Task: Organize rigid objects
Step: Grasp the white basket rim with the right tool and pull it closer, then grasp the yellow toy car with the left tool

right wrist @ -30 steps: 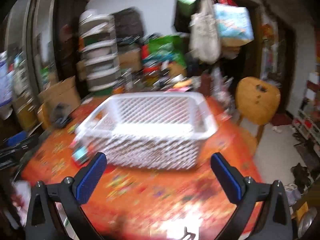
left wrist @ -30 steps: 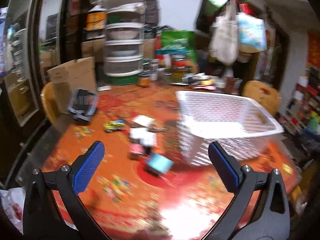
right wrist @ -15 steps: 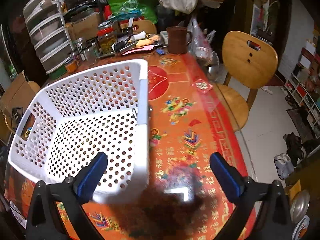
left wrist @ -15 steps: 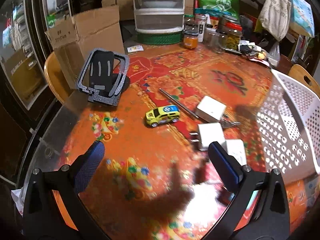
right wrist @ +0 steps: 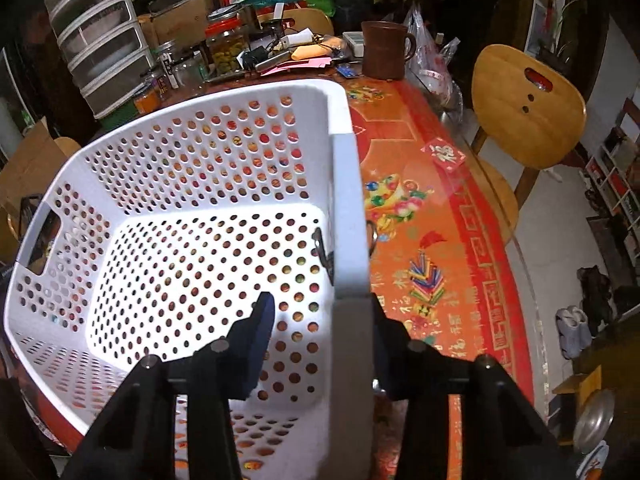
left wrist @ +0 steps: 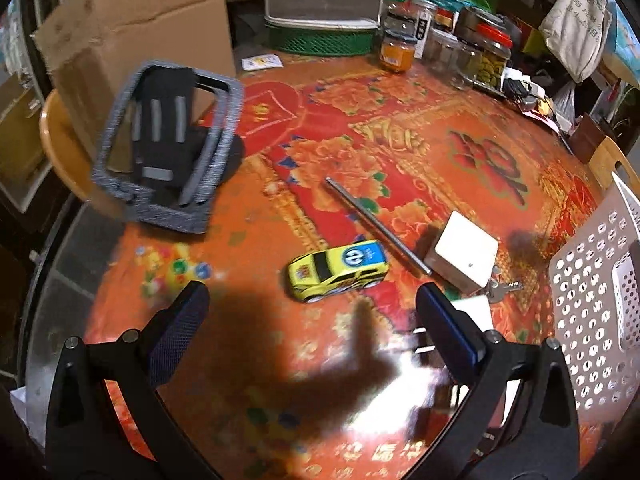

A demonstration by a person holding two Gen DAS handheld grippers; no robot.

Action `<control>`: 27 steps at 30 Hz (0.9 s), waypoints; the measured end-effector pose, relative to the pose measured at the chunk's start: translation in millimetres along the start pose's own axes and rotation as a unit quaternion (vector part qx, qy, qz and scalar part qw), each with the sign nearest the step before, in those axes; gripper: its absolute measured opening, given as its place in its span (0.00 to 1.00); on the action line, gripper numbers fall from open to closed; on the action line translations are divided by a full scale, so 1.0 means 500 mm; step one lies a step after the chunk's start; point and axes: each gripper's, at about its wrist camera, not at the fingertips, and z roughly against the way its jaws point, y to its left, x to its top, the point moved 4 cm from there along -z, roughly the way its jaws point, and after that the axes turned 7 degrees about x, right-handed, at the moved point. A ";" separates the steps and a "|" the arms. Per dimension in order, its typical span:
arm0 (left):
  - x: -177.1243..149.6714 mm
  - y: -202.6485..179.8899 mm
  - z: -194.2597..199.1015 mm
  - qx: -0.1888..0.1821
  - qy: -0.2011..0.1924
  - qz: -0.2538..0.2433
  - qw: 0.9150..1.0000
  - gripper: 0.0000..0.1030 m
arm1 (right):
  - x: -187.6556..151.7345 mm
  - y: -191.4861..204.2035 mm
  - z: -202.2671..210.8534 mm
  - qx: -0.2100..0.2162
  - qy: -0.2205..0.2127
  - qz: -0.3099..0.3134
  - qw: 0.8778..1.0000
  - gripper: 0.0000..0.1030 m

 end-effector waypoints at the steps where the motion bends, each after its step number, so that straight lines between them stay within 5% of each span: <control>1: 0.003 -0.003 -0.008 -0.002 0.003 0.001 1.000 0.99 | 0.000 0.002 0.000 -0.006 -0.001 0.002 1.000 0.41; 10: 0.018 -0.036 -0.065 0.002 0.018 0.004 1.000 0.89 | 0.001 -0.003 0.005 -0.018 -0.001 0.005 1.000 0.32; 16: 0.017 -0.030 -0.074 0.013 0.017 0.011 1.000 0.61 | 0.002 -0.003 0.008 -0.021 -0.003 0.006 1.000 0.30; 27: 0.030 -0.029 0.001 0.044 -0.041 -0.011 0.998 0.61 | 0.001 -0.001 0.006 -0.014 -0.003 0.004 1.000 0.30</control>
